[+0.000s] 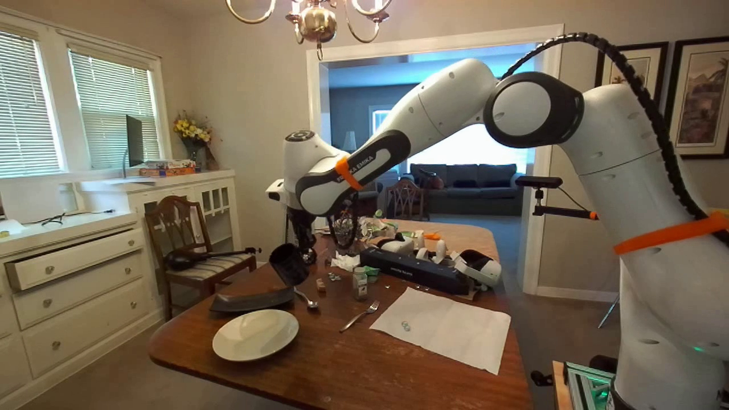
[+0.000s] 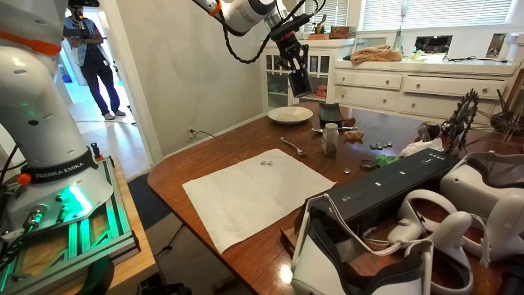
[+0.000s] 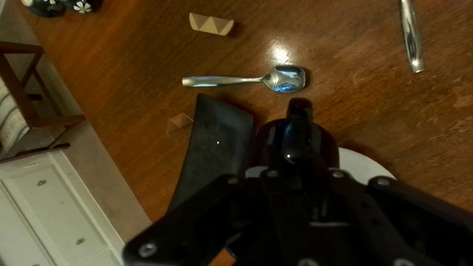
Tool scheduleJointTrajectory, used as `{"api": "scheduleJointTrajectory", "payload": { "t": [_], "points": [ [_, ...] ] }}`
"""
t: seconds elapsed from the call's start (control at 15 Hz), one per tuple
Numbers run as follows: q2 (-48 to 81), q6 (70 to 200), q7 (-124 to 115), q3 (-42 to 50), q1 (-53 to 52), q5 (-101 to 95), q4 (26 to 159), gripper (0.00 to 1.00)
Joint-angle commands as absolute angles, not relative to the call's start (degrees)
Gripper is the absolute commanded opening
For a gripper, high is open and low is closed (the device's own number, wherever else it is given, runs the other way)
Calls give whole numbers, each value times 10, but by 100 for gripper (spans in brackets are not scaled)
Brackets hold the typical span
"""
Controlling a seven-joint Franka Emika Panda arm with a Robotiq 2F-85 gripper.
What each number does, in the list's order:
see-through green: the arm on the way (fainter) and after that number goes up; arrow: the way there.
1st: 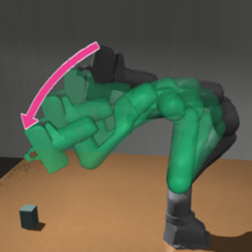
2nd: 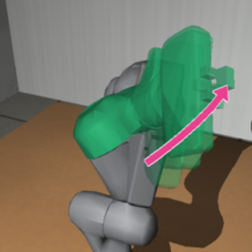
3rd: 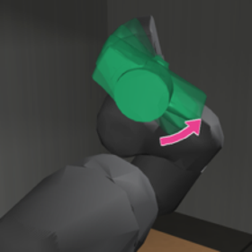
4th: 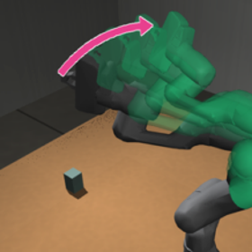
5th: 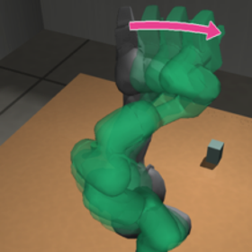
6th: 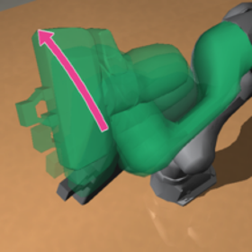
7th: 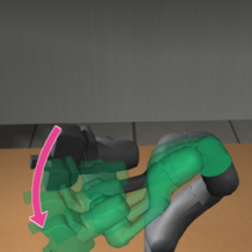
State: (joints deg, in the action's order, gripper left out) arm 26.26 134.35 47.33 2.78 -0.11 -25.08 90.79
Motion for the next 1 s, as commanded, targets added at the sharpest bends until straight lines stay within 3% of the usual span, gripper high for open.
{"api": "scheduleJointTrajectory", "payload": {
  "t": [0.0,0.93],
  "points": [
    [319,1285,466,28,-29,-292,823,5],
    [455,1056,524,37,-102,-430,625,5]
  ]
}}
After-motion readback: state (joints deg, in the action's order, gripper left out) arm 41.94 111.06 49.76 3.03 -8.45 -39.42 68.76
